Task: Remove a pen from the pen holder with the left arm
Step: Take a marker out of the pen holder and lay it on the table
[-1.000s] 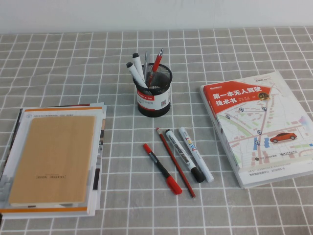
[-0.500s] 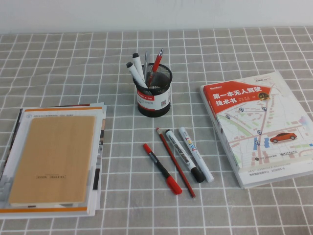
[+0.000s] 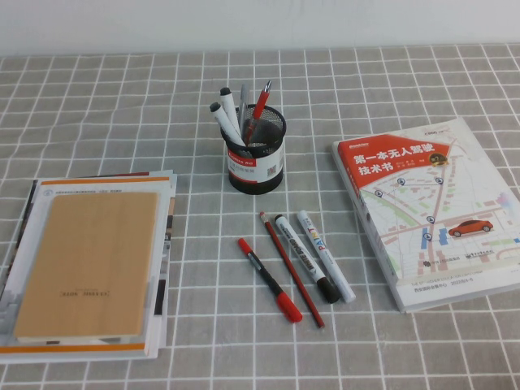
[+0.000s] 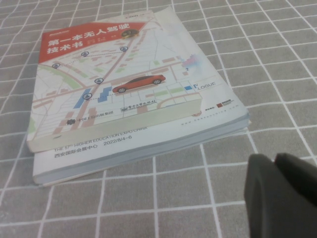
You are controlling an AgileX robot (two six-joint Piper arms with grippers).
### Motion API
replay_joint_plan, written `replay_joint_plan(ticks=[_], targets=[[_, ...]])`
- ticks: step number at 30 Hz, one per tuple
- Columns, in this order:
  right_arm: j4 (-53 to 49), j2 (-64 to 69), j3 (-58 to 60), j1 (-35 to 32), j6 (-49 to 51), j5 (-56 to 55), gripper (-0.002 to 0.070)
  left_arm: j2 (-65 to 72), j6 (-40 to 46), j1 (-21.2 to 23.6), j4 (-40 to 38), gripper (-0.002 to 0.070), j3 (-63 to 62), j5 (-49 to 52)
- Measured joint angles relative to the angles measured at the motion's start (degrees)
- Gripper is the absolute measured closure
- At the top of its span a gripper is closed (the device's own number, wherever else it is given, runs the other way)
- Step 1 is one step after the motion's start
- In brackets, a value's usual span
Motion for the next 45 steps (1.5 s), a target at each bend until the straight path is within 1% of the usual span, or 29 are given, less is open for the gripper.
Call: replay_joint_plan(ticks=[2, 4, 6, 8, 10, 11, 13, 15, 17, 19, 21, 25, 30, 33, 42, 45], targets=[[0.0, 0.0, 0.0, 0.0, 0.0, 0.0, 0.0689, 6.5, 7.5, 0.0, 2.5, 0.0666, -6.6, 3.1], [0.0, 0.0, 0.0, 0.0, 0.0, 0.0, 0.0689, 12.9, 13.0, 0.0, 3.7, 0.0620, -12.1, 4.8], [0.0, 0.0, 0.0, 0.0, 0.0, 0.0, 0.0689, 19.2, 16.1, 0.0, 4.1, 0.0530, -16.4, 5.7], [0.0, 0.0, 0.0, 0.0, 0.0, 0.0, 0.0689, 25.8, 17.6, 0.0, 3.7, 0.0389, -20.6, 6.5], [0.0, 0.0, 0.0, 0.0, 0.0, 0.0, 0.0689, 31.3, 18.3, 0.0, 1.6, 0.0249, -23.9, 8.0], [0.0, 0.0, 0.0, 0.0, 0.0, 0.0, 0.0689, 34.2, 18.6, 0.0, 0.3, 0.0202, -25.5, 8.9], [0.0, 0.0, 0.0, 0.0, 0.0, 0.0, 0.0689, 39.9, 20.6, -0.8, -2.2, 0.0163, -28.4, 9.9], [0.0, 0.0, 0.0, 0.0, 0.0, 0.0, 0.0689, 45.3, 23.5, -3.2, -4.7, 0.0163, -30.8, 10.1], [0.0, 0.0, 0.0, 0.0, 0.0, 0.0, 0.0689, 50.0, 26.1, -6.0, -7.9, 0.0178, -32.7, 10.3], [0.0, 0.0, 0.0, 0.0, 0.0, 0.0, 0.0689, 54.5, 27.7, -8.5, -12.7, 0.0193, -34.8, 10.5], [0.0, 0.0, 0.0, 0.0, 0.0, 0.0, 0.0689, 59.7, 28.4, -9.9, -18.1, 0.0201, -37.1, 11.0], [0.0, 0.0, 0.0, 0.0, 0.0, 0.0, 0.0689, 69.3, 32.2, -10.3, -25.9, 0.0206, -41.5, 12.0], [0.0, 0.0, 0.0, 0.0, 0.0, 0.0, 0.0689, 77.6, 44.0, -10.3, -39.2, 0.0208, -47.1, 14.2], [0.0, 0.0, 0.0, 0.0, 0.0, 0.0, 0.0689, 81.5, 48.3, -10.3, -45.1, 0.0209, -49.6, 14.5], [0.0, 0.0, 0.0, 0.0, 0.0, 0.0, 0.0689, 90.6, 53.6, -10.3, -50.0, 0.0209, -54.8, 18.7], [0.0, 0.0, 0.0, 0.0, 0.0, 0.0, 0.0689, 92.4, 56.4, -11.2, -51.3, 0.0209, -55.9, 18.9]])
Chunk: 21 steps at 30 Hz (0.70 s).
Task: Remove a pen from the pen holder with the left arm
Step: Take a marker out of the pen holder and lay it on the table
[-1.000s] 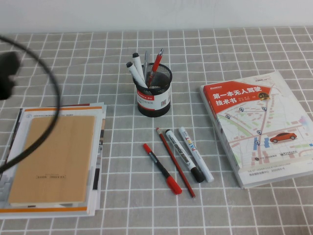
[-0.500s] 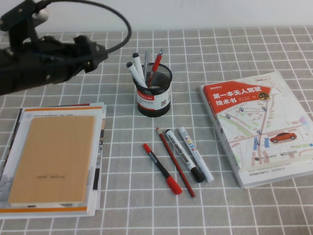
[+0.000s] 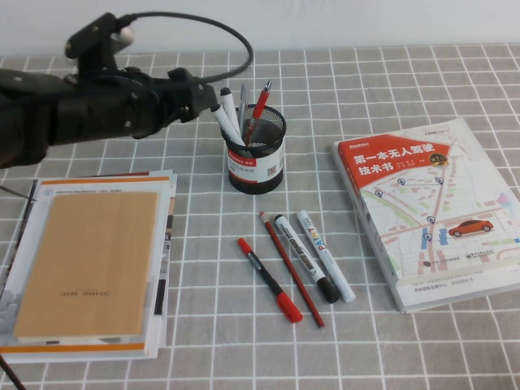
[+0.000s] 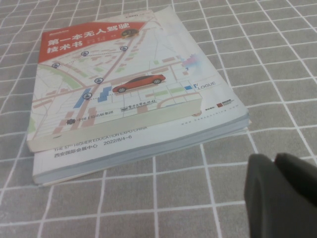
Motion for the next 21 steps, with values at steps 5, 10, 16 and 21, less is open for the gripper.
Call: replay_joint_plan(ticks=[5, 10, 16, 21], targets=[[0.0, 0.0, 0.0, 0.0, 0.0, 0.0, 0.0689, 1.8, 5.5, -3.4, -0.9, 0.0209, 0.0, -3.2], [0.0, 0.0, 0.0, 0.0, 0.0, 0.0, 0.0689, 3.4, 6.7, -6.1, -1.4, 0.0210, -0.1, -8.1], [0.0, 0.0, 0.0, 0.0, 0.0, 0.0, 0.0689, 5.4, 6.7, -6.6, -2.2, 0.0228, -0.1, -13.2], [0.0, 0.0, 0.0, 0.0, 0.0, 0.0, 0.0689, 7.3, 6.7, -6.6, -5.1, 0.0265, -0.4, -14.5]])
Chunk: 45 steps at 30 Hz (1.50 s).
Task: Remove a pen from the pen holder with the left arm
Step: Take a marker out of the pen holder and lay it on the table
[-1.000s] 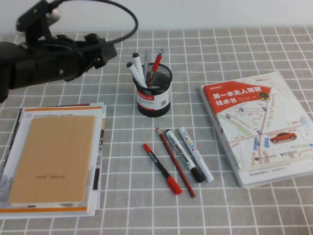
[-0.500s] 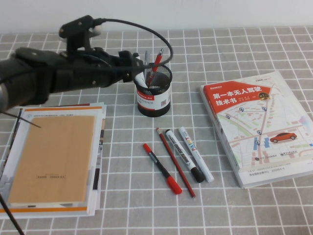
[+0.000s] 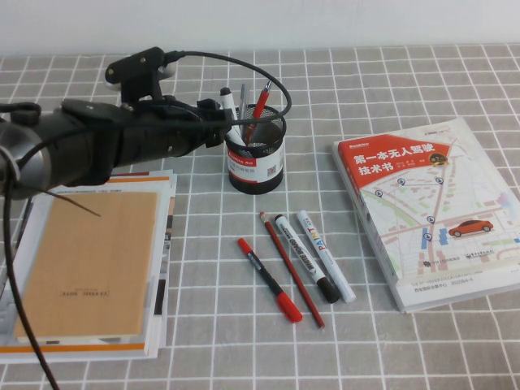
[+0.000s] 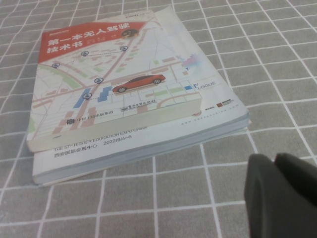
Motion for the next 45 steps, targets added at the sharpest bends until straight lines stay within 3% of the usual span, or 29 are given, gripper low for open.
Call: replay_joint_plan(ticks=[11, 17, 45], targets=[[0.0, 0.0, 0.0, 0.0, 0.0, 0.0, 0.0689, 2.4, 0.0, 0.0, -1.7, 0.0300, -4.2, 0.9], [0.0, 0.0, 0.0, 0.0, 0.0, 0.0, 0.0689, 2.4, -0.1, 0.0, -2.3, 0.0564, -4.4, 1.1], [0.0, 0.0, 0.0, 0.0, 0.0, 0.0, 0.0689, -5.1, 5.2, 0.0, -5.0, 0.0560, -4.4, 3.0]])
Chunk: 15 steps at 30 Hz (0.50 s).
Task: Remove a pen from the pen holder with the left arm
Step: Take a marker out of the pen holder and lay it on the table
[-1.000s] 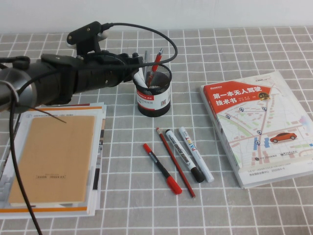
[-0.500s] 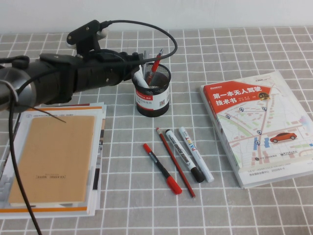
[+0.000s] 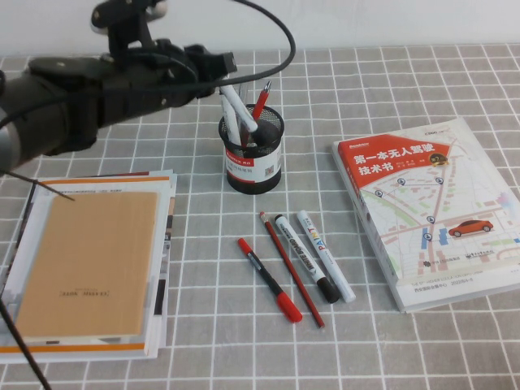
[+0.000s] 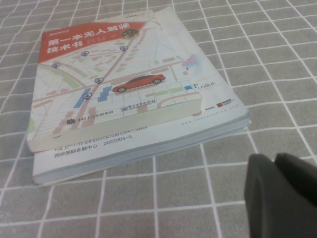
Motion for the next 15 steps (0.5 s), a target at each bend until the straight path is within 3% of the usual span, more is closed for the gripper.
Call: replay_joint_plan(ticks=[7, 10, 15], targets=[[0.0, 0.0, 0.0, 0.0, 0.0, 0.0, 0.0689, -5.9, 2.0, 0.0, 2.8, 0.0560, 0.0, 1.9], [0.0, 0.0, 0.0, 0.0, 0.0, 0.0, 0.0689, -9.7, -2.2, 0.0, 10.1, 0.0560, 0.0, 4.0], [0.0, 0.0, 0.0, 0.0, 0.0, 0.0, 0.0689, -17.0, -20.3, 0.0, 30.8, 0.0560, -0.4, 10.2]])
